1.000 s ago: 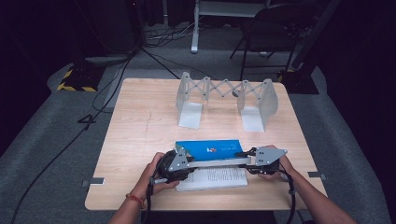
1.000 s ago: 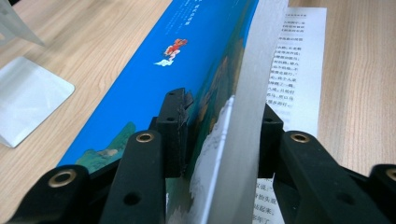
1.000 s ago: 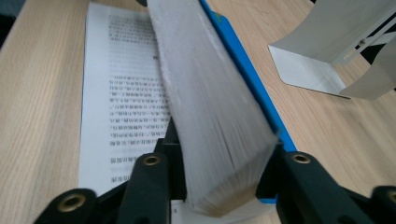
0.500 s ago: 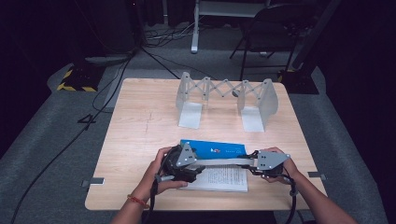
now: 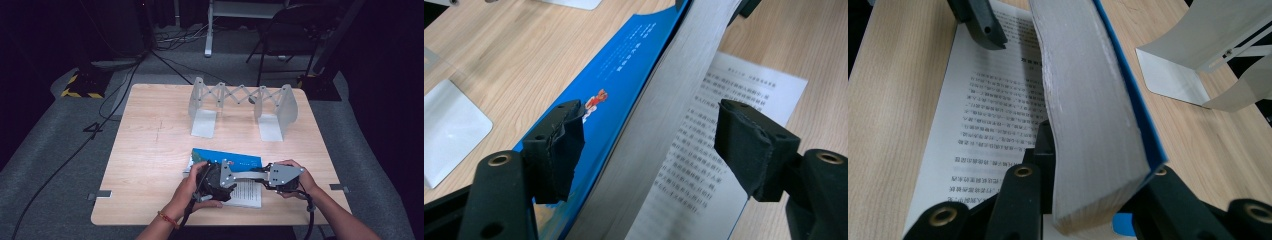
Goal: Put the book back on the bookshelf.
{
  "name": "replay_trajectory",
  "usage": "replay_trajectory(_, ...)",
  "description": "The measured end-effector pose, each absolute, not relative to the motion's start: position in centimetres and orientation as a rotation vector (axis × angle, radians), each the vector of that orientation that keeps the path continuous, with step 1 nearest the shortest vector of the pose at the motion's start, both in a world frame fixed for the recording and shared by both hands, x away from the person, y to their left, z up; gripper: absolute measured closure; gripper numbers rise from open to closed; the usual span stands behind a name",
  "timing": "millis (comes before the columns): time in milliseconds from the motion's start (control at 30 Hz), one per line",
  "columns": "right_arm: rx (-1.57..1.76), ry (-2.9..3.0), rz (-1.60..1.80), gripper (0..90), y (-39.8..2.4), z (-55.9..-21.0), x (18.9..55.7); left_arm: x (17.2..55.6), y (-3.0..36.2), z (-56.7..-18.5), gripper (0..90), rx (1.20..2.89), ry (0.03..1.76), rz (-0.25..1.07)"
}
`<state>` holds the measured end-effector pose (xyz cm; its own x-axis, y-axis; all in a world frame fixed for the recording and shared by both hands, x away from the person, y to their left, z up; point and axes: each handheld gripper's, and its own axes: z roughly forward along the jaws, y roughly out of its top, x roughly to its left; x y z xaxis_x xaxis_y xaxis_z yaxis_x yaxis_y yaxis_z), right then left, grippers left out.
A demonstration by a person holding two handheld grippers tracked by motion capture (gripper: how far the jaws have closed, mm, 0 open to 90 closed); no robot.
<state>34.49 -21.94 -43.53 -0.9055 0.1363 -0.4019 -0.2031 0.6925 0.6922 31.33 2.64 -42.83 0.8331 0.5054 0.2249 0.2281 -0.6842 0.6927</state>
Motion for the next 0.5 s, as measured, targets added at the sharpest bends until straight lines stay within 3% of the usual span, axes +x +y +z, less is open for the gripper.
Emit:
replay_trajectory(100, -0.033, 2.485, 1.077, 72.6, -21.7, -43.3, 34.5, 31.3, 2.7, -43.0, 30.6, 2.331, 0.548, 0.586)
replay_trajectory(267, -0.022, 2.491, 1.068, 72.5, -21.2, -43.1, 34.5, 31.7, 3.9, -43.3, 57.4, 2.332, 0.514, 0.552)
replay_trajectory(500, -0.008, 2.483, 1.076, 70.7, -20.9, -42.9, 34.6, 31.8, 4.5, -43.8, 65.6, 2.311, 0.453, 0.572)
